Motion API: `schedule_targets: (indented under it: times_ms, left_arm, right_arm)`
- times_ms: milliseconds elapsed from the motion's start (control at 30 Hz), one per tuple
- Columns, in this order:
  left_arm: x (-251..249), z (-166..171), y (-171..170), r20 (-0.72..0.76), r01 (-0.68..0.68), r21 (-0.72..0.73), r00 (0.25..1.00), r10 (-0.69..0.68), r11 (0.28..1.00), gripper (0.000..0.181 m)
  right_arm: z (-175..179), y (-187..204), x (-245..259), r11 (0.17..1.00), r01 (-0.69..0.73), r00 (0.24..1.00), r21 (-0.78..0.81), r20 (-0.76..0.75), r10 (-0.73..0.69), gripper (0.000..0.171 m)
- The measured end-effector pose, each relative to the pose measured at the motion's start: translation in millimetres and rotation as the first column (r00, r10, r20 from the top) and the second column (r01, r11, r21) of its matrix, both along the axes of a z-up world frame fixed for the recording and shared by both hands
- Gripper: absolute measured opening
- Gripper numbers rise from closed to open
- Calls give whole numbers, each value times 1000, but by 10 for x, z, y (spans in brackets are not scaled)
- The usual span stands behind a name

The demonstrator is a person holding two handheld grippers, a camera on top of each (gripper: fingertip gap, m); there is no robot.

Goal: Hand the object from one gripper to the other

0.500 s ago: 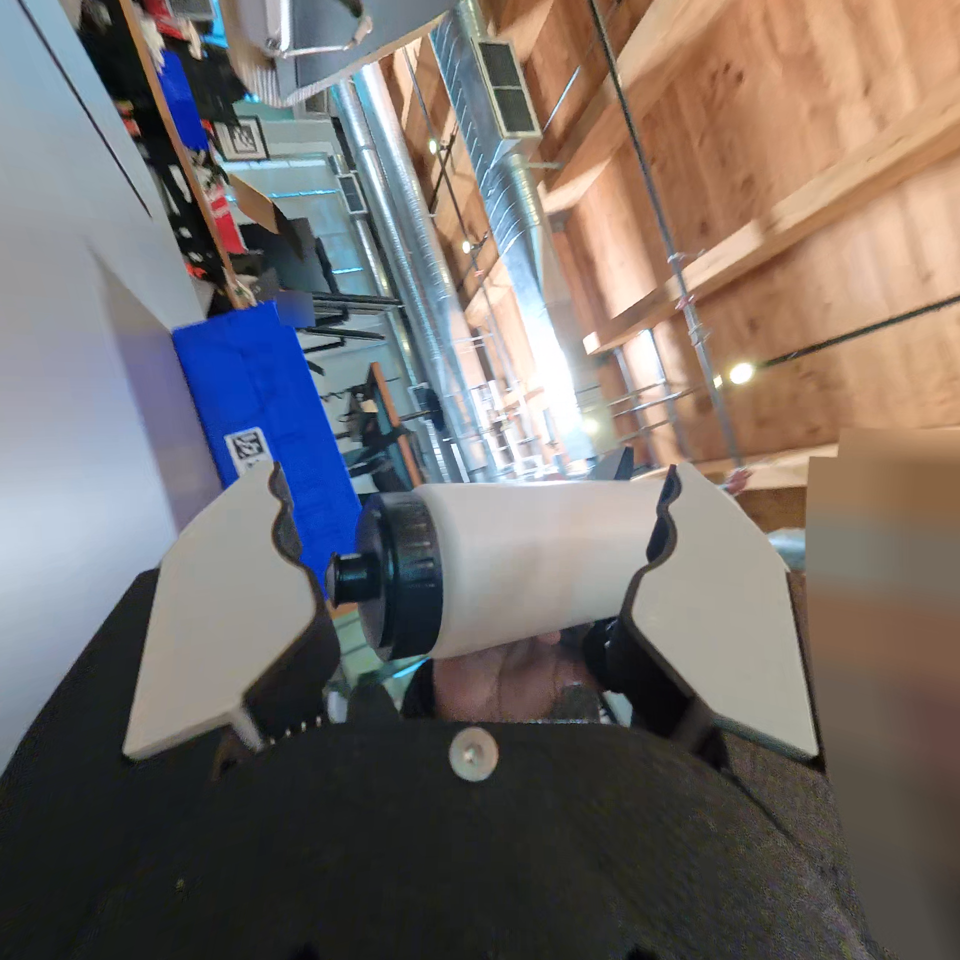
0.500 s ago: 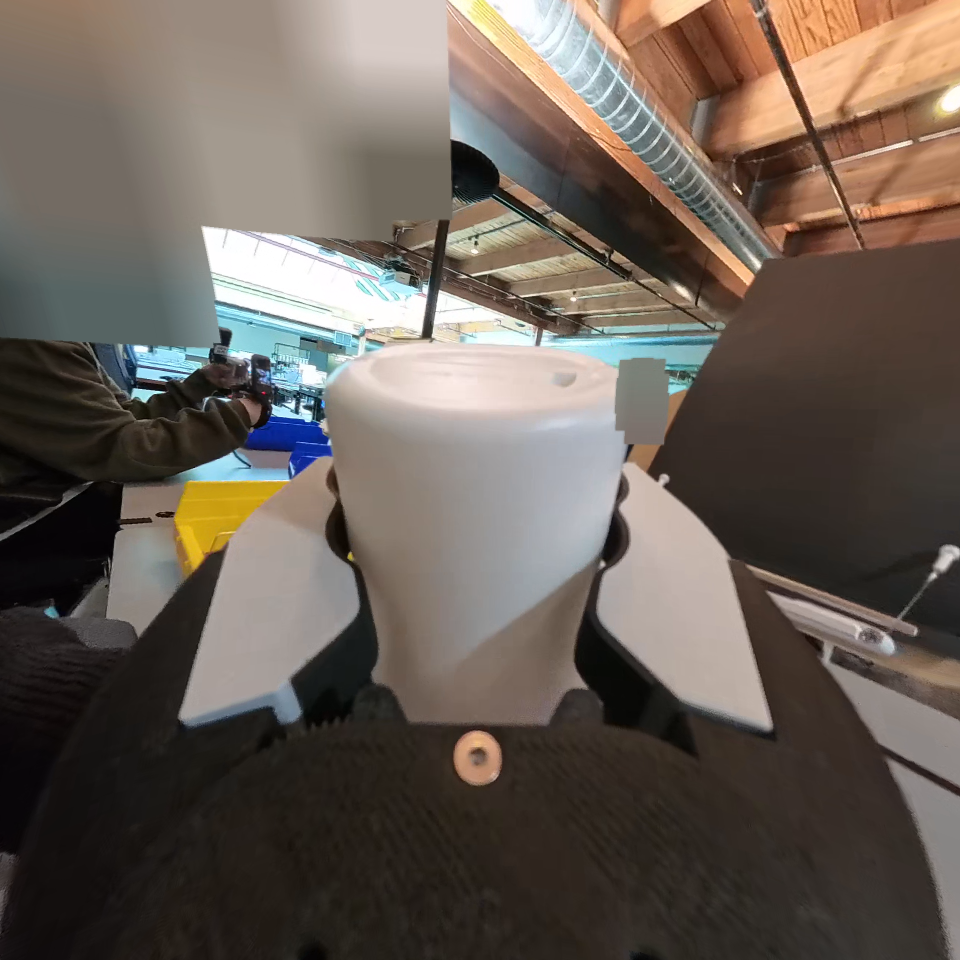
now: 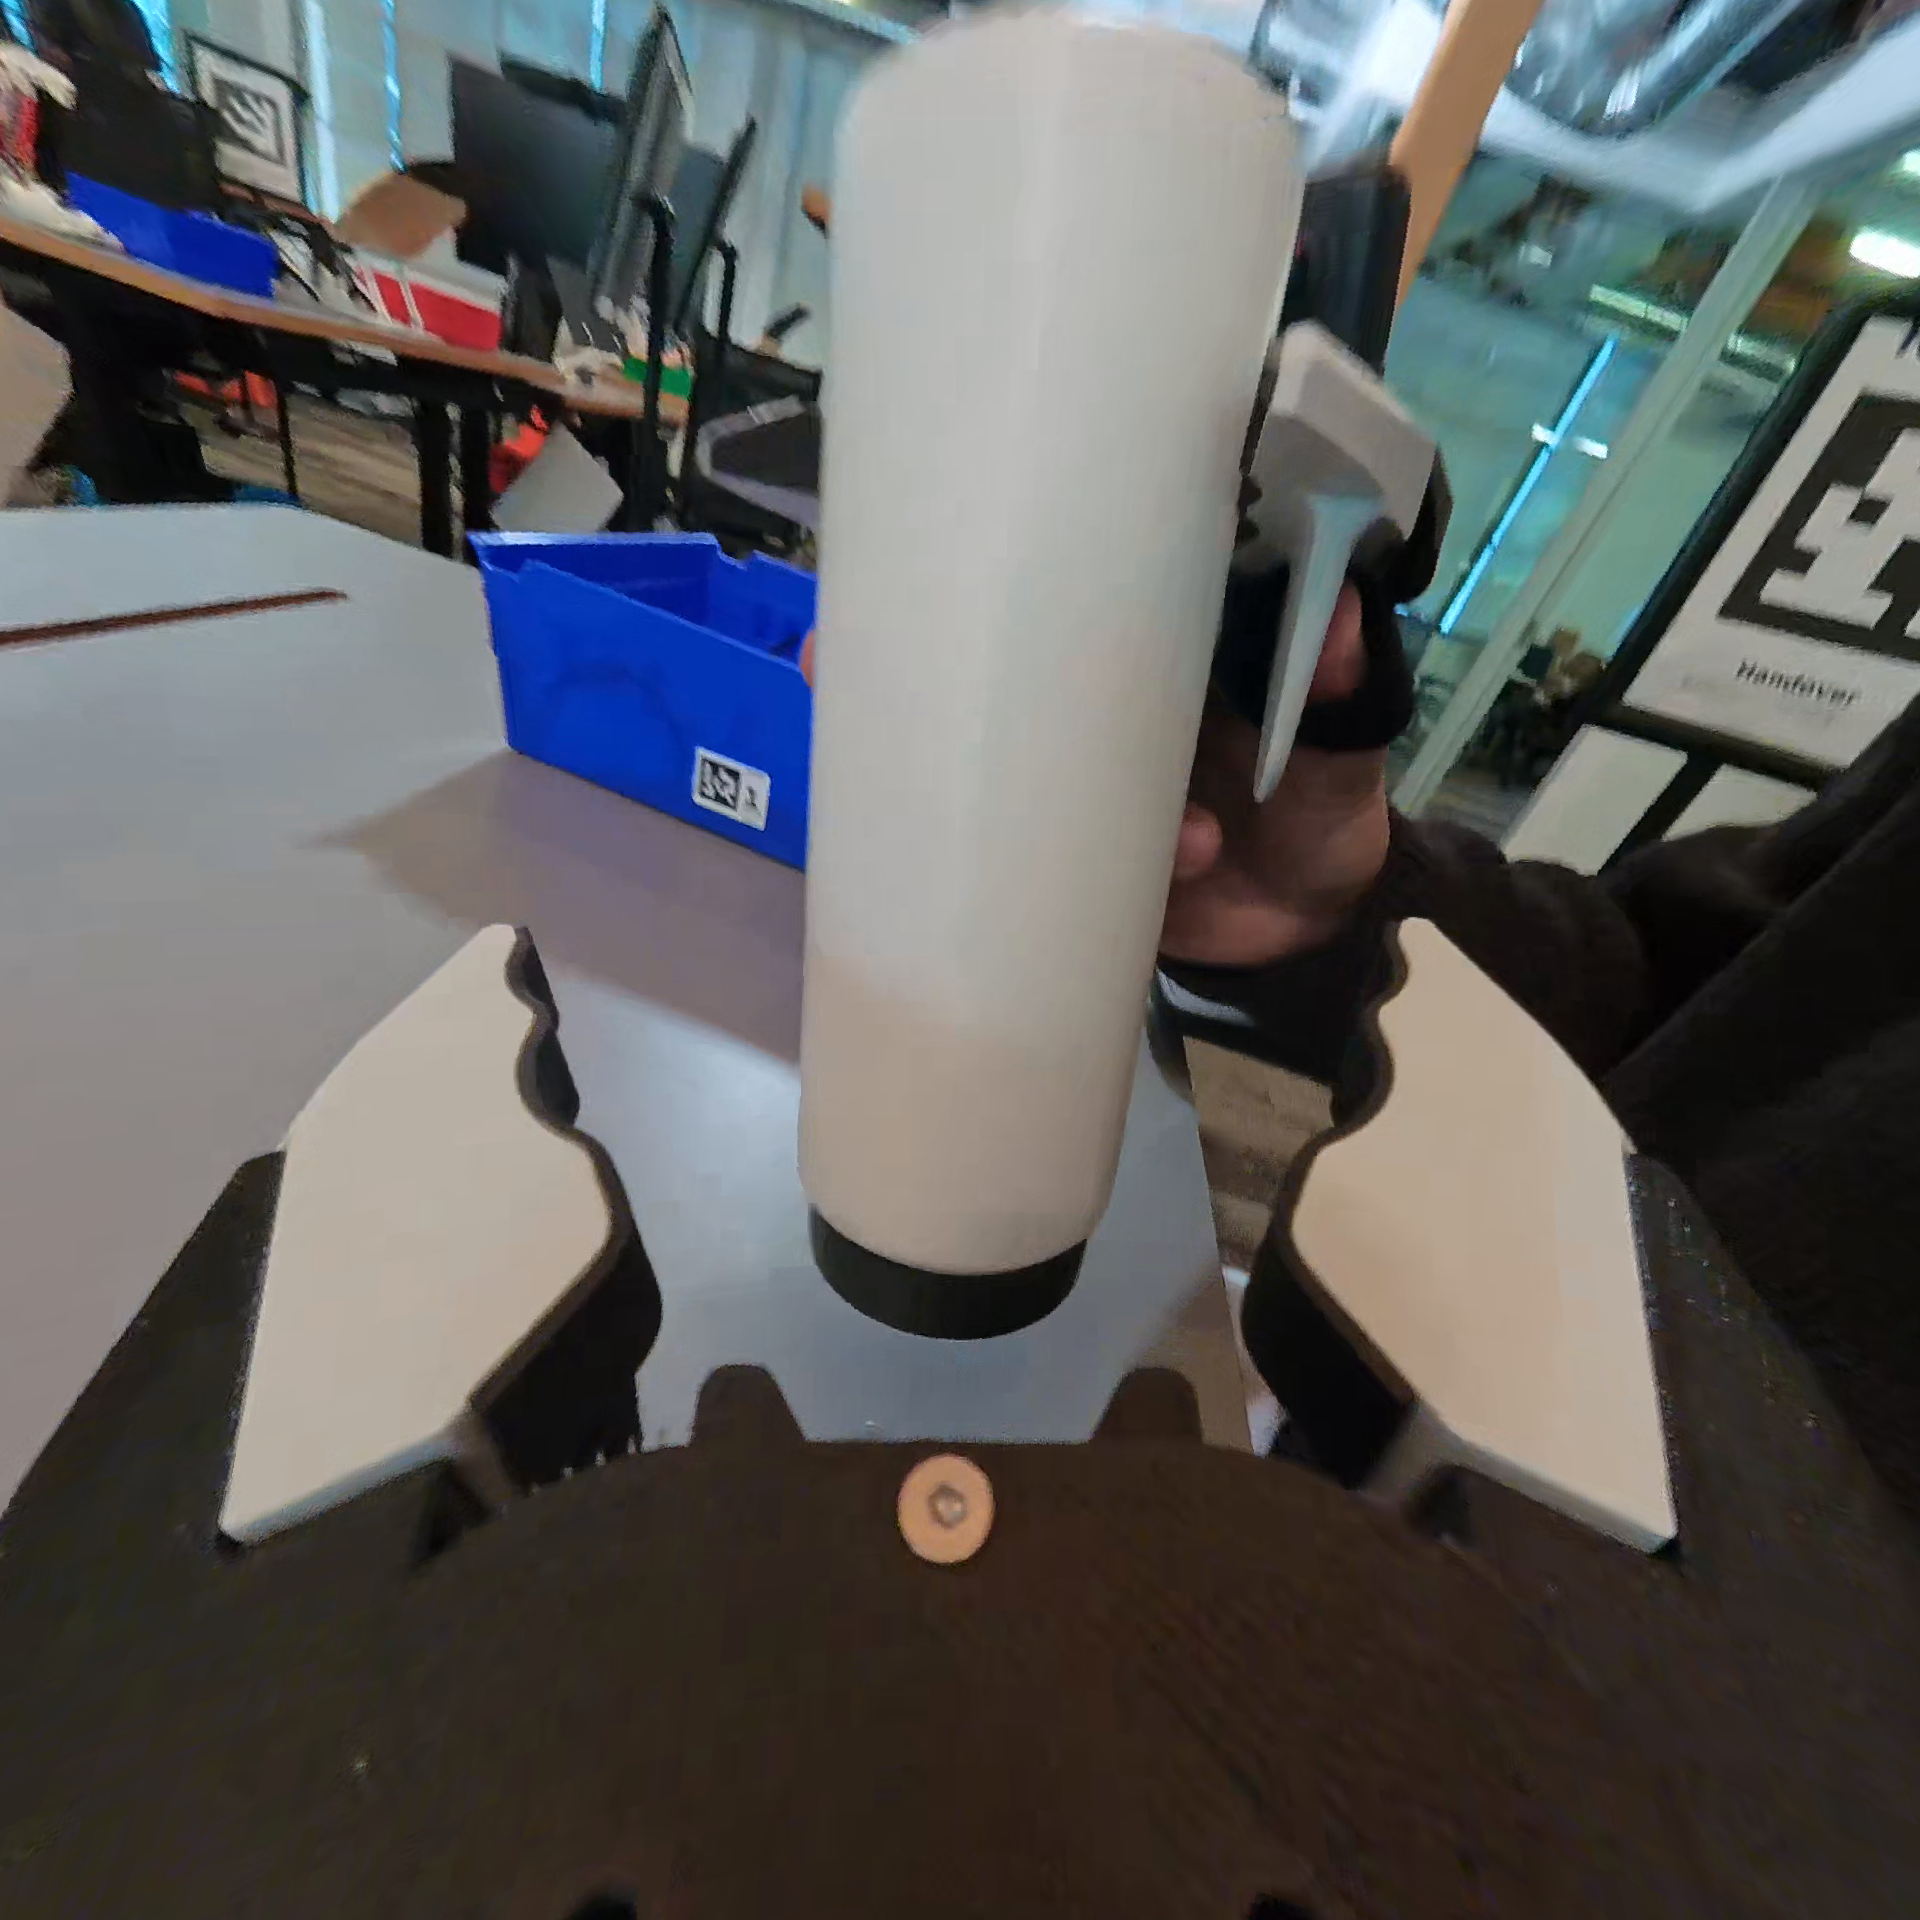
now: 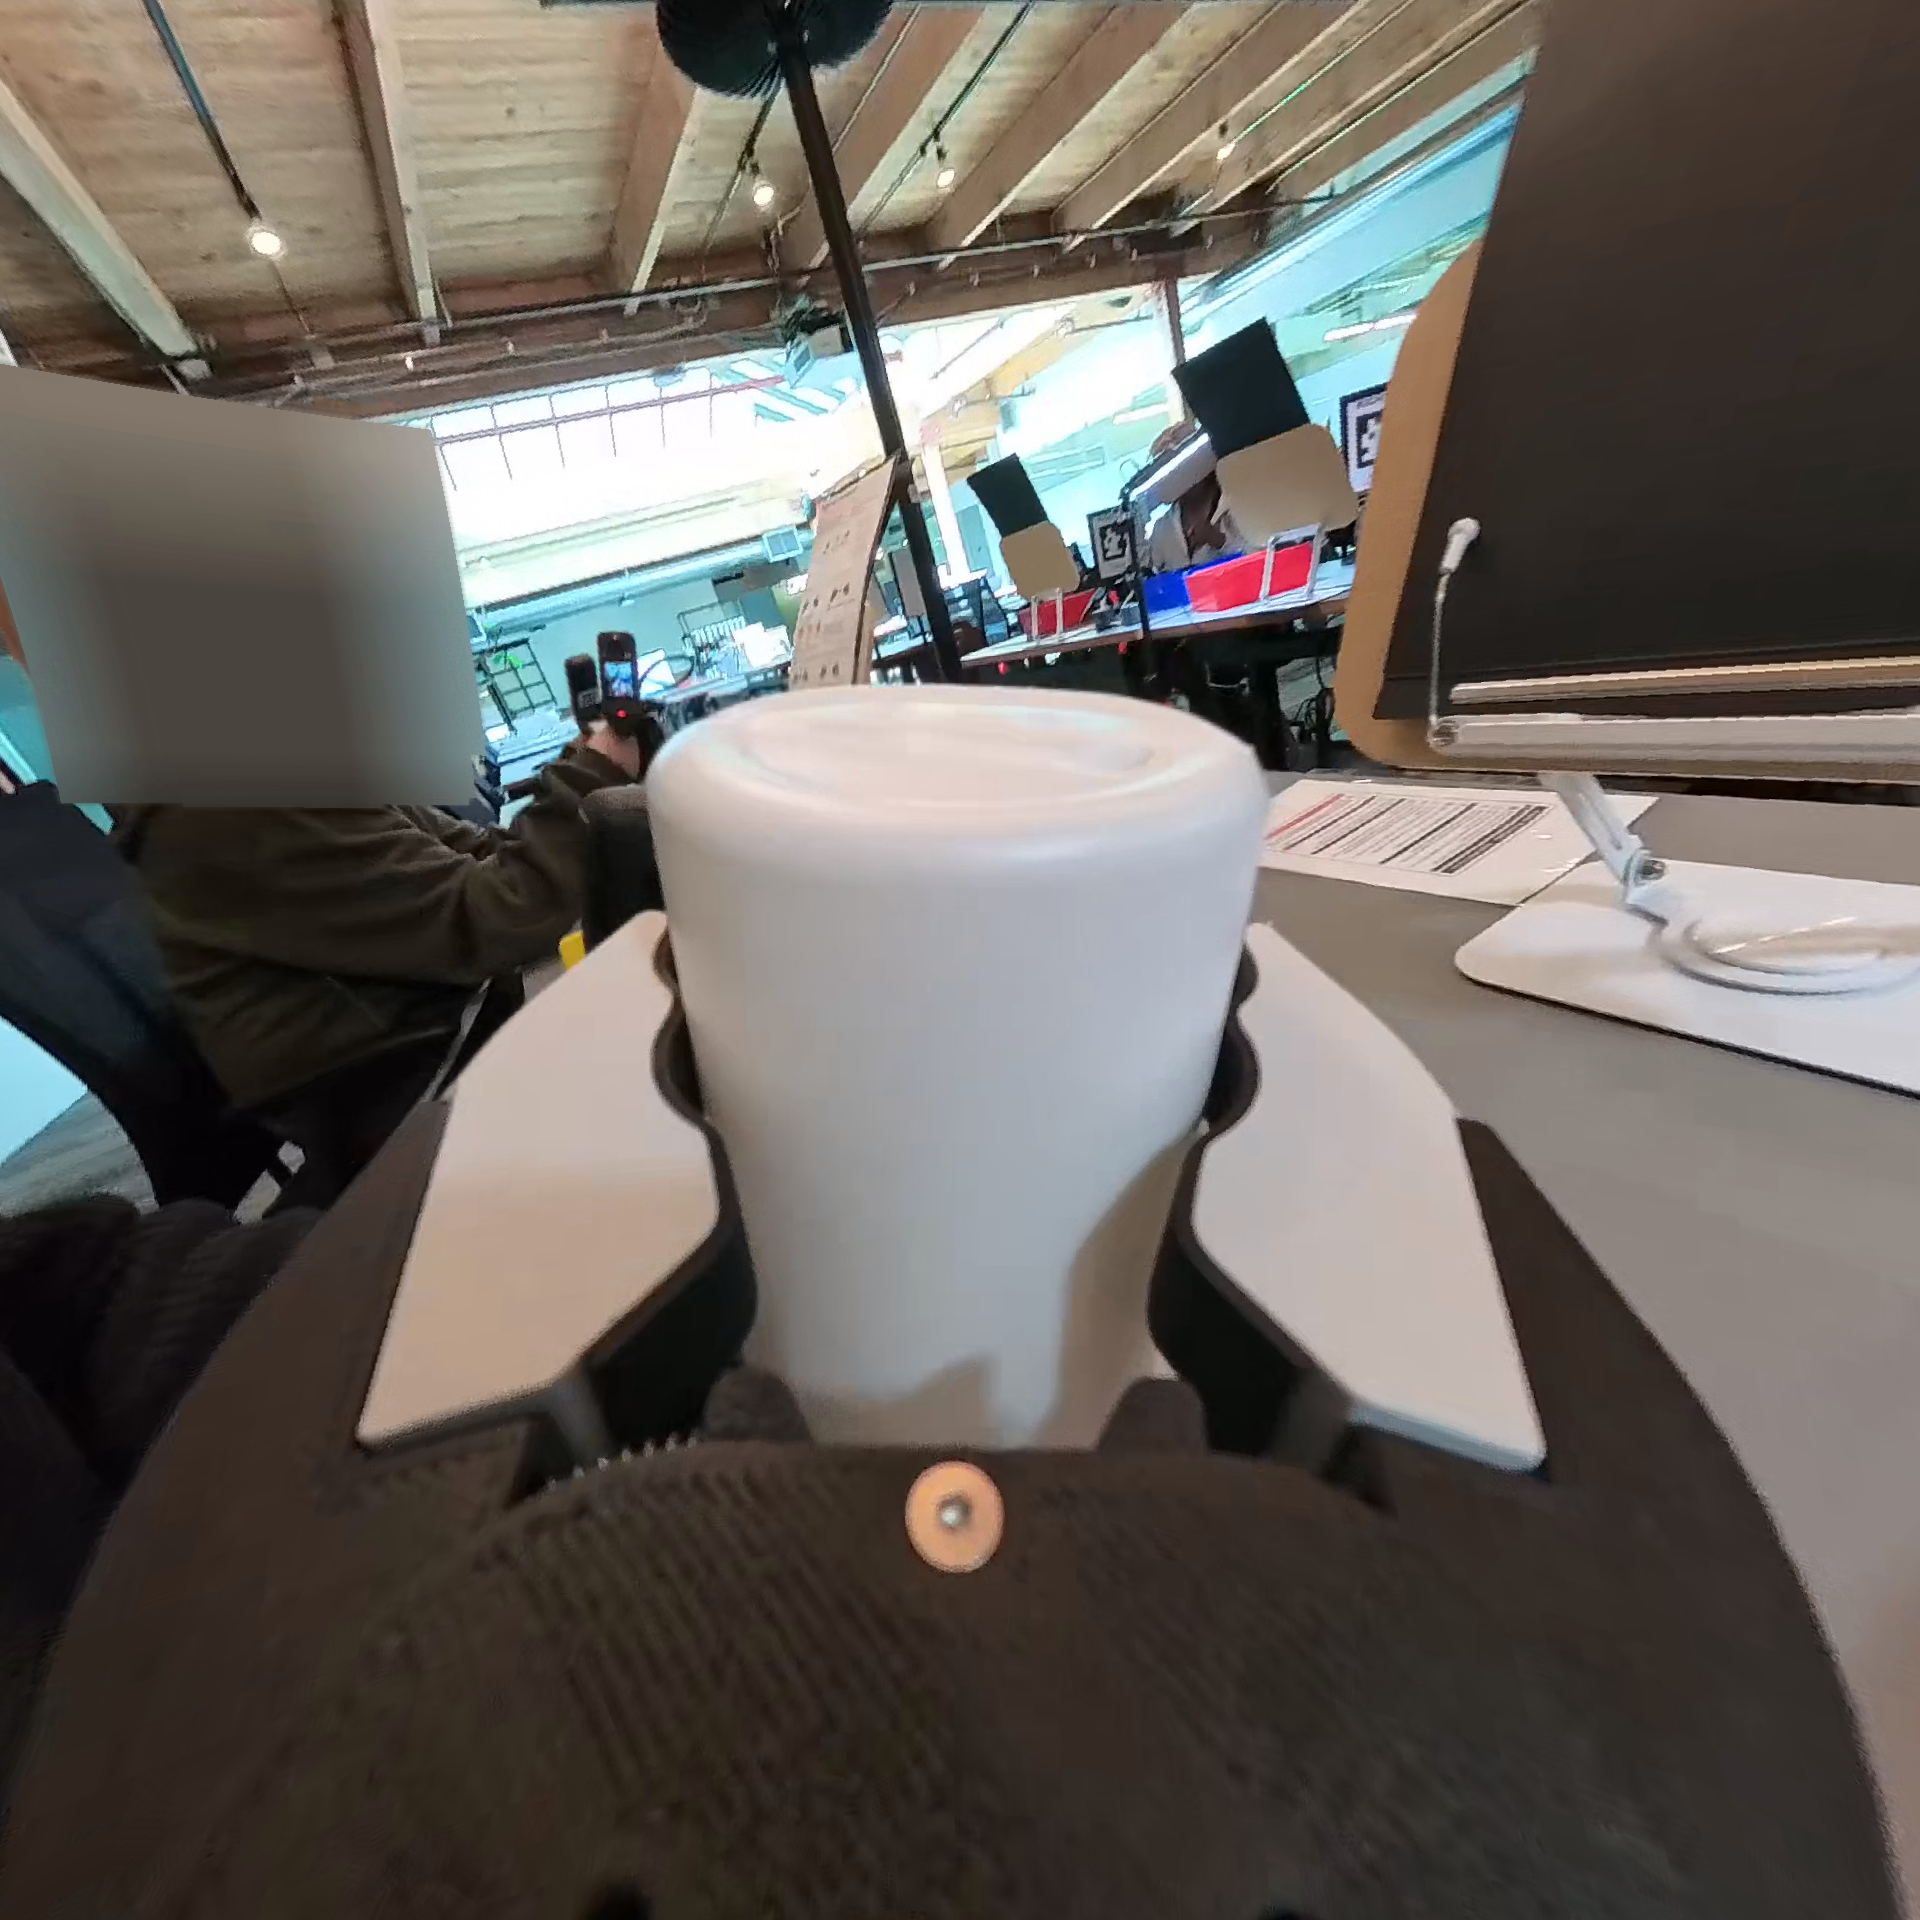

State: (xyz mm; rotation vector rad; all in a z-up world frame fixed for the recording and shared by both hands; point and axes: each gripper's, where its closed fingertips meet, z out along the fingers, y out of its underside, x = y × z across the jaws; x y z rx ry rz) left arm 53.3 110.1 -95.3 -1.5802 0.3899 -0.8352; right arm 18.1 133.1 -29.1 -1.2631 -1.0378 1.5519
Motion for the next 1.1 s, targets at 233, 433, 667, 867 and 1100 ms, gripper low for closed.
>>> schedule_targets:
  times_ms: [233, 433, 667, 867, 1100]
  left_arm:
    - [287, -333, 29, -130, 27, -108, 991, -41, 994, 147]
    - [368, -197, -86, -121, 88, -13, 989, -89, 996, 105]
    - [307, -91, -89, -124, 58, 34, 991, -53, 998, 103]
    - [-73, 86, -21, 87, -20, 23, 996, 18, 1000, 102]
    - [-611, 292, -38, 157, -155, 86, 978, 141, 984, 102]
  right_arm:
    - [13, -449, -82, 976, -121, 993, 180, 23, 119, 98]
    - [65, -585, -76, 969, -167, 984, 184, -33, 176, 99]
    - [127, -563, -75, 972, -148, 985, 182, -59, 161, 98]
    - [200, -321, 19, 959, -23, 995, 282, -89, 50, 108]
    - [-314, -165, -96, 970, -47, 999, 238, 27, 42, 109]
